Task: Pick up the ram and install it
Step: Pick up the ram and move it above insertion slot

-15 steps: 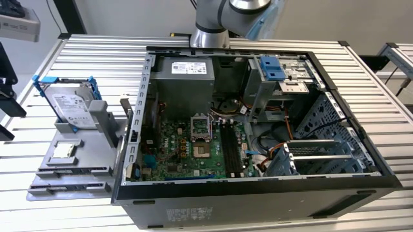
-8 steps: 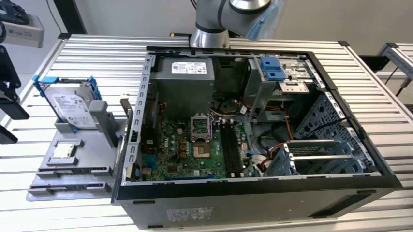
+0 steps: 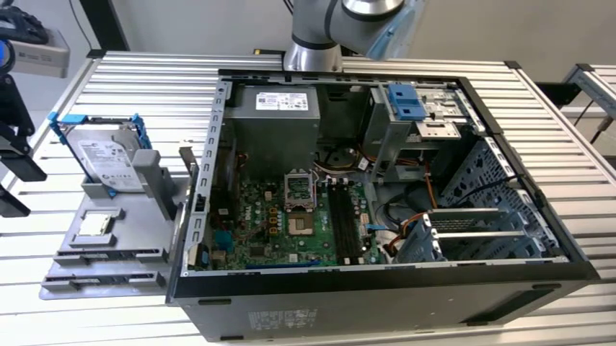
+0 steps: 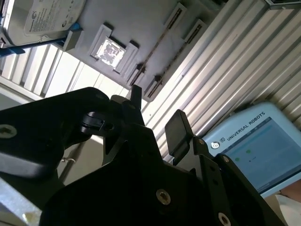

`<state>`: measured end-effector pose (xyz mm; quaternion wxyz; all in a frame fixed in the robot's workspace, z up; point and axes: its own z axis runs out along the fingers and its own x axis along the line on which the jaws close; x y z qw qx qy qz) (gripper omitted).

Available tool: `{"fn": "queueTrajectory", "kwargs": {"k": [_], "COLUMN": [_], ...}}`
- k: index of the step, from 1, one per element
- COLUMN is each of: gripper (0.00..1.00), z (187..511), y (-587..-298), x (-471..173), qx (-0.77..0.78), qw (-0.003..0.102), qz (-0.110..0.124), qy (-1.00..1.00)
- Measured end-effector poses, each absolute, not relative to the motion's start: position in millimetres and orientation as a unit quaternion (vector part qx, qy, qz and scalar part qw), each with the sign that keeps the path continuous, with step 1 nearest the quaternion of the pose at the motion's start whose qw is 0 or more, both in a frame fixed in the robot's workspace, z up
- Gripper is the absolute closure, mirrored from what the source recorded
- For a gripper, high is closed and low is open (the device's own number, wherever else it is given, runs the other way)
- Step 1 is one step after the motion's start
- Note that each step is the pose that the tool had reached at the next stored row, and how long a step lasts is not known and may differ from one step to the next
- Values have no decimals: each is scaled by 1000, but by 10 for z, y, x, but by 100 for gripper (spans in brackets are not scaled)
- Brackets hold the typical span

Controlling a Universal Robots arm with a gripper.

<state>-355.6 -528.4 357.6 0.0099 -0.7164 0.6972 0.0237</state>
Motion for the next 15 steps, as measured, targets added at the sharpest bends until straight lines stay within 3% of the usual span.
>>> {"fn": "queueTrajectory", "kwargs": {"k": [15], "gripper": [0], "z": [3487], "y": [-5284], "x": [-3549], "qx": [-716], "qw": [10], "qz": [23], "qy": [697]}}
